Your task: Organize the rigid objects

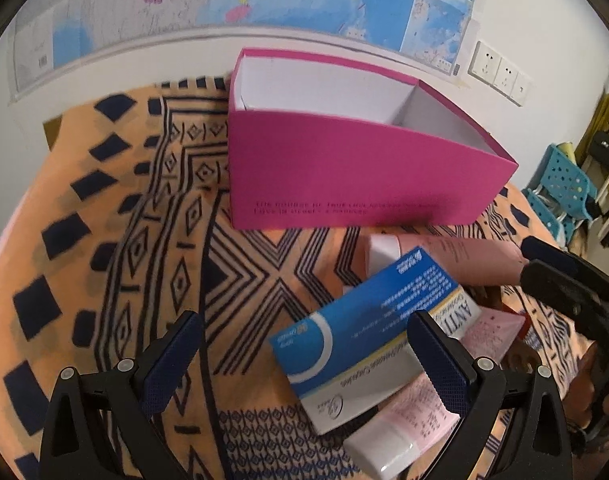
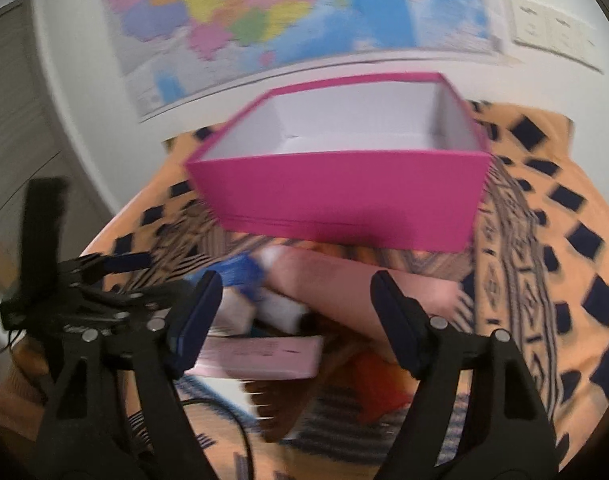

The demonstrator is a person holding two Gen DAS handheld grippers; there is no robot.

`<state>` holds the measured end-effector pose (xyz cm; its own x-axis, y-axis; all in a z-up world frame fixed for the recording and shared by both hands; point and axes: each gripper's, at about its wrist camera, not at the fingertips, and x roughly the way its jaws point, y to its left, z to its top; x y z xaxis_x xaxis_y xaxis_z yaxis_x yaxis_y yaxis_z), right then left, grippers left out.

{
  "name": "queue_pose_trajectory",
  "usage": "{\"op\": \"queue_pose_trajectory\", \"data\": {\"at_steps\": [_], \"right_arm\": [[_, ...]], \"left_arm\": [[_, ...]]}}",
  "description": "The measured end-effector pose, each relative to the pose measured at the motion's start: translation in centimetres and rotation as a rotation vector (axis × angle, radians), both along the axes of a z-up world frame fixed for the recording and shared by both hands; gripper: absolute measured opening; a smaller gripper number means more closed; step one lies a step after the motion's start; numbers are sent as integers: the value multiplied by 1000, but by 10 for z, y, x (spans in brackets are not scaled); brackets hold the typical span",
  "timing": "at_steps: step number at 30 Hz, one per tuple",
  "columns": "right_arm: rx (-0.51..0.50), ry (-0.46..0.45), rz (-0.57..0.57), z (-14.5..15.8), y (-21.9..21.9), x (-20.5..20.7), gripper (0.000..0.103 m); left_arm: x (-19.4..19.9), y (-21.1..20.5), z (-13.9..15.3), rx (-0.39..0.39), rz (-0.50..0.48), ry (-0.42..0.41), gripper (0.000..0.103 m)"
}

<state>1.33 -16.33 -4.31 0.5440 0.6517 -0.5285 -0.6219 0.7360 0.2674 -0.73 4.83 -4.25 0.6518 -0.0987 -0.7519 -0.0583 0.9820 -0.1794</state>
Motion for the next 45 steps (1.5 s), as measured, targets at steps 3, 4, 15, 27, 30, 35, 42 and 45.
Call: {"op": "queue_pose_trajectory", "data": {"at_steps": [3, 4, 15, 27, 30, 35, 42, 45], "right_arm": [[-15, -10, 77, -1, 16, -7, 75], [-21, -6, 93, -2, 20, -7, 71], [-20, 109, 168, -17, 41, 9, 41], [-5, 130, 187, -22, 45, 11, 38], [5, 117, 184, -17, 41, 10, 38], [30, 70, 173, 4, 30, 6, 38], [88, 17, 143, 37, 14, 14, 38], [102, -4, 129, 48, 10, 21, 38]], "left_arm": [[-6, 8, -4, -44, -12, 19, 103], [-8, 9, -5, -61, -15, 24, 103], [-16, 10, -19, -180, -119, 77, 89], [-18, 1, -17, -199, -185, 98, 56], [-18, 0, -8, -188, -195, 75, 56], [-16, -4, 16, -162, -217, 19, 56], [2, -11, 58, -116, -252, -71, 57], [13, -14, 75, -88, -258, -107, 57]]}}
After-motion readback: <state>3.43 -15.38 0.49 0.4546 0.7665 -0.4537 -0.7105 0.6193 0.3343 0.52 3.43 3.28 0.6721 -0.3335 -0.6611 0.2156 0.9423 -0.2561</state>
